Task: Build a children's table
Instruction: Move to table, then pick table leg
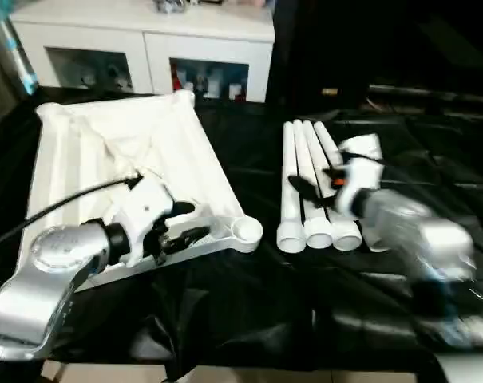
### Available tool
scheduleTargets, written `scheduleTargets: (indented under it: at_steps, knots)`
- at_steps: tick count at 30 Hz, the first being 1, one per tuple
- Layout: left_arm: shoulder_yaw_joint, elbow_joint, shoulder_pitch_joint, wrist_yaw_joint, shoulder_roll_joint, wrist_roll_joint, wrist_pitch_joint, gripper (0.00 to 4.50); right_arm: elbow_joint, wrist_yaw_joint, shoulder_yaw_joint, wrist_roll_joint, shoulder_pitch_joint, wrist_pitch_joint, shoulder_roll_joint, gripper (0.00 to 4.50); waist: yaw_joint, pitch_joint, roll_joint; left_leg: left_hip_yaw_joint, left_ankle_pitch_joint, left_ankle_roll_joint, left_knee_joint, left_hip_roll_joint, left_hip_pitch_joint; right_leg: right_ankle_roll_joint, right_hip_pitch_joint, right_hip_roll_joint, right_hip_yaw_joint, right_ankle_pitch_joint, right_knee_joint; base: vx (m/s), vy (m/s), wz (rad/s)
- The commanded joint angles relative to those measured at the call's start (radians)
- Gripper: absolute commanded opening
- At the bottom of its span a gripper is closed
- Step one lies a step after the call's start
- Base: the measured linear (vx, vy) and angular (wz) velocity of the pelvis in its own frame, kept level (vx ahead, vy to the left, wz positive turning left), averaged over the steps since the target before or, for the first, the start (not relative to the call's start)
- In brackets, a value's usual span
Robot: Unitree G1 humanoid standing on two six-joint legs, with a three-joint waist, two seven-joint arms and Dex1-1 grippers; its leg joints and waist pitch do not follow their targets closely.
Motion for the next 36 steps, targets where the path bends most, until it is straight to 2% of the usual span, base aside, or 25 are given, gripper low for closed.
scheduleTargets:
  at_steps: [1, 2, 5, 6, 10, 11, 12, 15, 17, 19, 21, 27, 33, 34, 35, 36]
  knots:
    - [-0.019, -0.015, -0.015, -0.025, 0.016, -0.004, 0.012, 3.26, 0.097, -0.048, -0.006, -0.021, -0.055, -0.002, 0.017, 4.50, 0.001, -0.052, 0.015, -0.002, -0.128, -0.043, -0.069, 0.012, 0.006, -0.186, 0.046, -0.052, 0.031, -0.075, -0.064, 0.000, 0.000, 0.00]
    - [-0.022, -0.013, -0.018, -0.027, 0.017, -0.003, 0.014, 3.26, 0.128, -0.051, -0.005, -0.022, -0.070, -0.013, 0.022, 4.50, 0.000, -0.050, 0.011, 0.000, -0.135, -0.045, -0.070, 0.014, 0.007, -0.186, 0.046, -0.052, 0.032, -0.083, -0.066, 0.000, 0.000, 0.00]
    - [-0.025, -0.018, -0.032, -0.026, 0.024, -0.005, 0.029, 3.48, 0.258, -0.057, -0.027, -0.014, -0.133, -0.052, 0.057, 4.50, 0.000, -0.048, 0.015, 0.001, -0.151, -0.053, -0.070, 0.018, 0.011, -0.188, 0.042, -0.055, 0.032, -0.094, -0.064, 0.000, 0.000, 0.00]
    - [-0.025, -0.026, -0.032, -0.031, 0.033, -0.009, 0.038, 3.56, 0.291, -0.072, -0.022, -0.031, -0.150, -0.070, 0.062, 4.50, -0.002, -0.046, 0.015, 0.000, -0.154, -0.054, -0.072, 0.017, 0.010, -0.191, 0.042, -0.053, 0.032, -0.093, -0.064, 0.000, 0.000, 0.00]
    - [-0.029, -0.047, -0.031, -0.033, 0.059, -0.030, 0.064, 3.87, 0.367, -0.110, -0.017, -0.067, -0.191, -0.087, 0.068, 4.50, 0.001, -0.048, -0.007, 0.004, -0.130, -0.052, -0.072, 0.020, 0.010, -0.186, 0.046, -0.055, 0.032, -0.083, -0.061, 0.000, 0.000, 0.00]
    - [-0.029, -0.050, -0.029, -0.038, 0.067, -0.031, 0.064, 3.91, 0.378, -0.114, -0.015, -0.071, -0.196, -0.091, 0.068, 4.50, 0.005, -0.046, -0.001, 0.004, -0.118, -0.054, -0.072, 0.020, 0.009, -0.183, 0.045, -0.057, 0.032, -0.075, -0.058, 0.000, 0.000, 0.00]
    - [-0.028, -0.052, -0.028, -0.043, 0.075, -0.030, 0.066, 3.98, 0.395, -0.119, -0.014, -0.075, -0.205, -0.091, 0.071, 4.50, 0.004, -0.046, 0.000, 0.004, -0.114, -0.055, -0.071, 0.019, 0.008, -0.181, 0.045, -0.056, 0.032, -0.068, -0.058, 0.000, 0.000, 0.00]
    - [-0.015, -0.056, -0.028, -0.055, 0.090, -0.034, 0.072, 4.27, 0.445, -0.115, -0.003, -0.083, -0.226, -0.110, 0.083, 4.50, 0.003, -0.048, -0.011, 0.006, -0.116, -0.057, -0.070, 0.020, 0.009, -0.179, 0.045, -0.059, 0.032, -0.072, -0.056, 0.000, 0.000, 0.00]
    - [-0.010, -0.066, -0.026, -0.060, 0.099, -0.040, 0.080, 4.41, 0.479, -0.116, -0.005, -0.088, -0.246, -0.139, 0.092, 4.50, 0.002, -0.045, -0.011, 0.006, -0.121, -0.064, -0.071, 0.021, 0.009, -0.180, 0.044, -0.059, 0.032, -0.074, -0.055, 0.000, 0.000, 0.00]
    - [-0.009, -0.072, -0.025, -0.058, 0.109, -0.054, 0.089, 4.47, 0.499, -0.121, -0.012, -0.091, -0.263, -0.156, 0.098, 4.50, 0.001, -0.047, -0.015, 0.006, -0.116, -0.063, -0.071, 0.021, 0.008, -0.183, 0.046, -0.059, 0.033, -0.064, -0.054, 0.000, 0.000, 0.00]
    - [-0.010, -0.072, -0.025, -0.058, 0.113, -0.056, 0.090, 4.47, 0.503, -0.122, -0.012, -0.093, -0.268, -0.161, 0.098, 4.50, 0.002, -0.047, -0.015, 0.007, -0.107, -0.060, -0.070, 0.021, 0.007, -0.183, 0.047, -0.059, 0.034, -0.051, -0.053, 0.000, 0.000, 0.00]
    - [-0.026, -0.079, -0.018, -0.081, 0.139, -0.066, 0.098, 4.47, 0.578, -0.124, 0.001, -0.115, -0.293, -0.122, 0.103, 4.50, 0.005, -0.051, -0.012, 0.007, -0.105, -0.066, -0.069, 0.021, 0.010, -0.185, 0.046, -0.057, 0.032, -0.049, -0.051, 0.000, 0.000, 0.00]
    - [-0.038, -0.082, -0.016, -0.081, 0.153, -0.072, 0.100, 4.47, 0.648, -0.110, 0.004, -0.116, -0.315, -0.081, 0.109, 4.50, 0.006, -0.054, -0.014, 0.007, -0.105, -0.069, -0.067, 0.020, 0.008, -0.187, 0.048, -0.059, 0.033, -0.044, -0.049, 0.000, 0.000, 0.00]
    - [-0.040, -0.084, -0.017, -0.080, 0.155, -0.075, 0.103, 4.47, 0.667, -0.115, -0.001, -0.115, -0.320, -0.070, 0.110, 4.50, 0.007, -0.056, -0.018, 0.008, -0.110, -0.069, -0.067, 0.021, 0.009, -0.188, 0.049, -0.059, 0.033, -0.052, -0.050, 0.000, 0.000, 0.00]
    - [-0.042, -0.089, -0.019, -0.082, 0.158, -0.081, 0.113, 4.47, 0.694, -0.115, -0.001, -0.120, -0.328, -0.050, 0.111, 4.50, 0.008, -0.056, -0.016, 0.008, -0.110, -0.069, -0.066, 0.021, 0.009, -0.191, 0.048, -0.059, 0.033, -0.055, -0.048, 0.000, 0.000, 0.00]
    - [-0.043, -0.091, -0.020, -0.084, 0.162, -0.083, 0.118, 4.49, 0.706, -0.119, -0.006, -0.121, -0.332, -0.045, 0.111, 4.32, 0.008, -0.055, -0.015, 0.008, -0.113, -0.070, -0.067, 0.020, 0.008, -0.191, 0.047, -0.059, 0.033, -0.059, -0.049, 0.000, 0.000, 0.00]
